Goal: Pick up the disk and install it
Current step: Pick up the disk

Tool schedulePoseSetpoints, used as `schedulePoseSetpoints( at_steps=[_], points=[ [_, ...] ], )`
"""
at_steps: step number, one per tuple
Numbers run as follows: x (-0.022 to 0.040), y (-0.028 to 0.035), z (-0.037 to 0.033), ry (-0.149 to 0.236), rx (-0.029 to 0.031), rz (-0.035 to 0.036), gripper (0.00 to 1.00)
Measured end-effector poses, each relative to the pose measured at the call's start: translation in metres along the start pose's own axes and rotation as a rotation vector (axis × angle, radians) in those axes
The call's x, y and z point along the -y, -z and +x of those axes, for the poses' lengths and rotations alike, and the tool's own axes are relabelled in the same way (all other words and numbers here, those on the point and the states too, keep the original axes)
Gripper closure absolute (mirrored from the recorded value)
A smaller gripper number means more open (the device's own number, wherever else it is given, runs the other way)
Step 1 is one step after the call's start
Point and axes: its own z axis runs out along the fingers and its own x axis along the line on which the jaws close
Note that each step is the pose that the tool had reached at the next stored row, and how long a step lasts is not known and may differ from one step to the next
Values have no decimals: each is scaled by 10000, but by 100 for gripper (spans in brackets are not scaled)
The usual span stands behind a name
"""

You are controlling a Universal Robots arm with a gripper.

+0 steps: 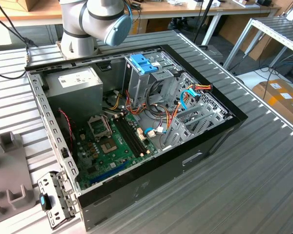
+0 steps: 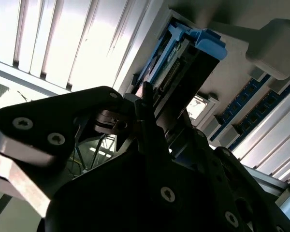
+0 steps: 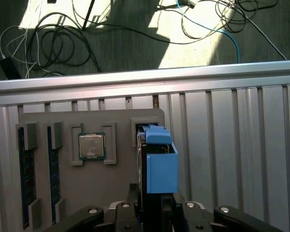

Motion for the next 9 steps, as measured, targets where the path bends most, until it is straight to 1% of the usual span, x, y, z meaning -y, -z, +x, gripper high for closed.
schedulePoseSetpoints(
  at_steps=[9],
  points=[
    [0,1,0,5,0,0,65]
  ],
)
